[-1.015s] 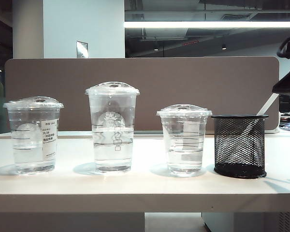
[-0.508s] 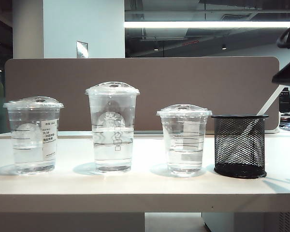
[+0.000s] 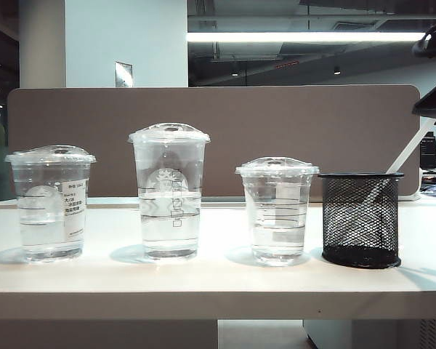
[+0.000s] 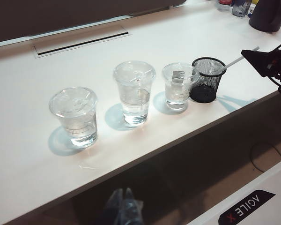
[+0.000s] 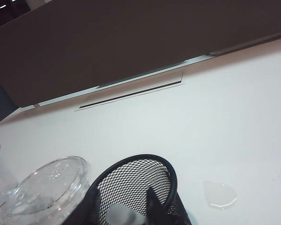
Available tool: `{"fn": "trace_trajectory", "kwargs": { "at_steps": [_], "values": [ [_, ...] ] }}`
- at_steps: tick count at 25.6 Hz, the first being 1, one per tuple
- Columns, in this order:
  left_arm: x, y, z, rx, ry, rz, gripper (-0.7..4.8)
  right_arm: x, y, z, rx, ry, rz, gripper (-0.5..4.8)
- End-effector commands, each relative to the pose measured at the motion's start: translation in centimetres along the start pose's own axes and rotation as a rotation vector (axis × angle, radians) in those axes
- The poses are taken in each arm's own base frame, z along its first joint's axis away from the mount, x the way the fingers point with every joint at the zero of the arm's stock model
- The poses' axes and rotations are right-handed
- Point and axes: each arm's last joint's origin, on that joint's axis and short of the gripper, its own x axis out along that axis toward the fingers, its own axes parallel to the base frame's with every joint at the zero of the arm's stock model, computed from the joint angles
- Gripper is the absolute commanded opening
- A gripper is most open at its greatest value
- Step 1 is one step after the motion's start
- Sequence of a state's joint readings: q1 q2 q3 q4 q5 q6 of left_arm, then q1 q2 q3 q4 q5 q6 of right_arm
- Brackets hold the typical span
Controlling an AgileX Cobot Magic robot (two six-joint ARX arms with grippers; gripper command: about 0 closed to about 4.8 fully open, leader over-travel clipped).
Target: Pick up the straw and insert it into the small coffee cup.
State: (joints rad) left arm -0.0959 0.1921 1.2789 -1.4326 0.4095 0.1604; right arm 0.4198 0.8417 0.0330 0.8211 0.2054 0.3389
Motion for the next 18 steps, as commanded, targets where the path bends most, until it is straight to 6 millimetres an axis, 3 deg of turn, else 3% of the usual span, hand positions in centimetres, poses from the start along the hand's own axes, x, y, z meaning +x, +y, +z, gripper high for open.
{"fn": "trace_trajectory", "kwargs": {
  "at_steps": [1,7,10,18],
  "values": [
    [-0.04,-0.03,0.0,-0.003,0.0,-0.007,-0.04,0.1,0.09,0.25,0.0,-0.012,0.001,0.91],
    [-0.04,-0.03,0.0,-0.003,0.0,-0.008,-0.04,0.12,0.11,0.3,0.0,-0.014,0.002,0.83],
    [-0.04,-0.03,0.0,-0.003,0.0,-0.008,-0.04,0.12,0.11,0.3,-0.001,-0.014,0.002,0.4],
    [-0.04,-0.07,0.01,-0.003,-0.003,-0.022,-0.05,0.15,0.14,0.38,-0.029,-0.017,0.002,0.39]
  ]
}}
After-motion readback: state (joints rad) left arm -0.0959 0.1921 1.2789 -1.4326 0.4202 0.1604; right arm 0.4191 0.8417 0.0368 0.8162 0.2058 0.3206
